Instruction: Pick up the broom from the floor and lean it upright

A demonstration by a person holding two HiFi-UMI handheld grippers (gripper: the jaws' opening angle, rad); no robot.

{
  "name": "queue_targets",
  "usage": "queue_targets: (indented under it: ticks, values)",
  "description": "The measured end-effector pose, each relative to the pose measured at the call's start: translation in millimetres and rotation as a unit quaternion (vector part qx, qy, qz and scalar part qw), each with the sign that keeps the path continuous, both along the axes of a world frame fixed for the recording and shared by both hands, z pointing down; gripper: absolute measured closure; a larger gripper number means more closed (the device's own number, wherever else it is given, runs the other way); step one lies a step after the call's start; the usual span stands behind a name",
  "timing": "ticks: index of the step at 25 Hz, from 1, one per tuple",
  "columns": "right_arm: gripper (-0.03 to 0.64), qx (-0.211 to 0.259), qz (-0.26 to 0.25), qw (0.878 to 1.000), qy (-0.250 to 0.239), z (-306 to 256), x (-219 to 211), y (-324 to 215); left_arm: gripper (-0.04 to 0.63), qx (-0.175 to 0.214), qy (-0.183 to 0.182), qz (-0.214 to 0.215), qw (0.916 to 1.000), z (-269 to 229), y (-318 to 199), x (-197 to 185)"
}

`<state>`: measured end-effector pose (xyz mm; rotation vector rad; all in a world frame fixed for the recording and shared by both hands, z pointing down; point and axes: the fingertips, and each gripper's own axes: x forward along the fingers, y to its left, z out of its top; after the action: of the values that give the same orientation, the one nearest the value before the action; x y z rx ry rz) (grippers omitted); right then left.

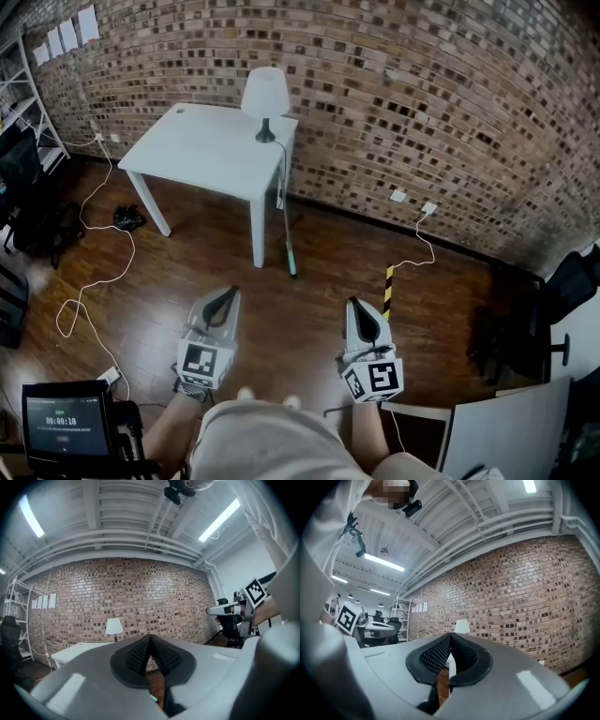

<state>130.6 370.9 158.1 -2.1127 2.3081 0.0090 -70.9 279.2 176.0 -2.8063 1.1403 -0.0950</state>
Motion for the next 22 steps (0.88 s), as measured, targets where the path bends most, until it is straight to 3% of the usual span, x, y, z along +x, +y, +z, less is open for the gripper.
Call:
queue_targets:
  ticks: [7, 22]
  values:
    - [0.604, -0.015, 0.019, 0.999, 0.021, -0.5, 1.7, -1.7, 0.594, 0.000, 0.003, -0.002, 1.0000, 0.2, 1.1, -3.6]
    - [0.606, -0.027, 0.007, 0.999, 0.023, 7.1, -15.4, 5.0, 0.595, 0.003, 0.001, 0.000, 1.0000, 1.3, 14.1, -11.5]
